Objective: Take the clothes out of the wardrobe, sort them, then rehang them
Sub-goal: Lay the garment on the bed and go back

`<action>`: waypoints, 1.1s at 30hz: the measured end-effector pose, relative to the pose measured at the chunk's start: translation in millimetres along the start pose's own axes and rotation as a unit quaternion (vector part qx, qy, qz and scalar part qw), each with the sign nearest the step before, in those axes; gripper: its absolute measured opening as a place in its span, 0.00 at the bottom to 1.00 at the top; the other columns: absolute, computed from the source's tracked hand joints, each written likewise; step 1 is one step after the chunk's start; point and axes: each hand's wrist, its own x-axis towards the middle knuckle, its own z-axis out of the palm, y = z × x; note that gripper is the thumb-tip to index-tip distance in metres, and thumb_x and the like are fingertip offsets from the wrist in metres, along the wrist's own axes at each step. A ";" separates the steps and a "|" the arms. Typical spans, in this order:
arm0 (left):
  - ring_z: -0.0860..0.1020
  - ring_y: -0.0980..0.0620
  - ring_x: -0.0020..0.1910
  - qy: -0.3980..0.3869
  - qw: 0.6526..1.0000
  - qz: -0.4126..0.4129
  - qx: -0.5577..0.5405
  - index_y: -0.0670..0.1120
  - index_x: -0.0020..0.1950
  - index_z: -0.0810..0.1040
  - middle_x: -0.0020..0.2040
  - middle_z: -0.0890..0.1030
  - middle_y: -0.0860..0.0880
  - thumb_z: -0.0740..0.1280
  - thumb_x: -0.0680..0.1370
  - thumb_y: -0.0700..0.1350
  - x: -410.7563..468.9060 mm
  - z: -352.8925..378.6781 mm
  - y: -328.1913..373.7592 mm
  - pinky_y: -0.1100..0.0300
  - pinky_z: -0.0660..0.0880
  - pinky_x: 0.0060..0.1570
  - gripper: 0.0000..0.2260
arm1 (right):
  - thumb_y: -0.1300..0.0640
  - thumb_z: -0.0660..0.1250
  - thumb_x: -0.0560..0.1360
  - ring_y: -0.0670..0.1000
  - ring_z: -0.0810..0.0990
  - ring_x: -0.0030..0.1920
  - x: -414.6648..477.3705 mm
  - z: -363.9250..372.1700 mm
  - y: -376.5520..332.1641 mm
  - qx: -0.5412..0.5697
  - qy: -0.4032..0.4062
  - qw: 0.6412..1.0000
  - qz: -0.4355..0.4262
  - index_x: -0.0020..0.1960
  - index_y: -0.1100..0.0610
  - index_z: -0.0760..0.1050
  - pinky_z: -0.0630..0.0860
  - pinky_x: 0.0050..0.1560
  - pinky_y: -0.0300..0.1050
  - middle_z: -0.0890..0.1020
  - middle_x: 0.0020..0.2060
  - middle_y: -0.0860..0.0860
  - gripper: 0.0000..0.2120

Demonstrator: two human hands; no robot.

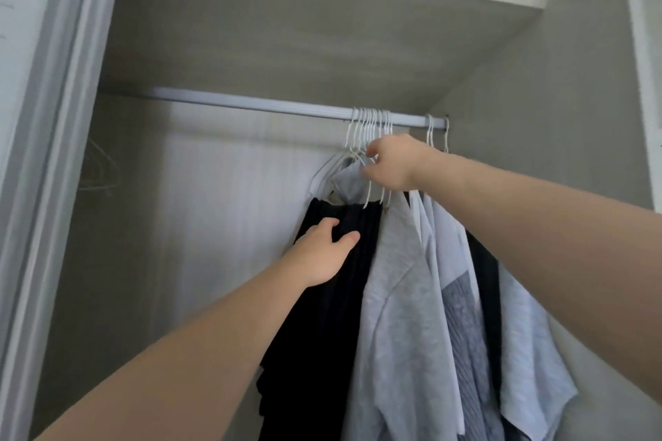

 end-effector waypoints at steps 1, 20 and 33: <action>0.66 0.48 0.75 -0.006 1.000 -0.001 -0.004 0.52 0.80 0.58 0.78 0.64 0.48 0.59 0.79 0.66 5.9 3.8 -2.4 0.51 0.64 0.73 0.33 | 0.48 0.61 0.76 0.57 0.75 0.51 8.0 3.8 -3.0 -0.027 -0.010 1.000 0.010 0.57 0.55 0.76 0.70 0.54 0.49 0.78 0.49 0.51 0.15; 0.76 0.51 0.62 -0.016 0.996 0.011 -0.088 0.52 0.76 0.64 0.66 0.77 0.51 0.57 0.72 0.69 34.1 6.0 -31.5 0.51 0.72 0.65 0.37 | 0.64 0.60 0.77 0.54 0.74 0.39 70.5 41.1 -55.5 -0.060 -0.006 0.993 0.104 0.35 0.60 0.66 0.71 0.44 0.45 0.70 0.36 0.53 0.12; 0.77 0.55 0.55 0.039 0.992 0.050 -0.108 0.57 0.75 0.62 0.62 0.76 0.53 0.56 0.76 0.67 29.5 -23.2 -30.3 0.61 0.71 0.48 0.29 | 0.57 0.57 0.81 0.45 0.69 0.38 87.6 35.9 -76.4 0.267 0.120 0.947 0.135 0.64 0.57 0.72 0.64 0.31 0.37 0.78 0.52 0.54 0.14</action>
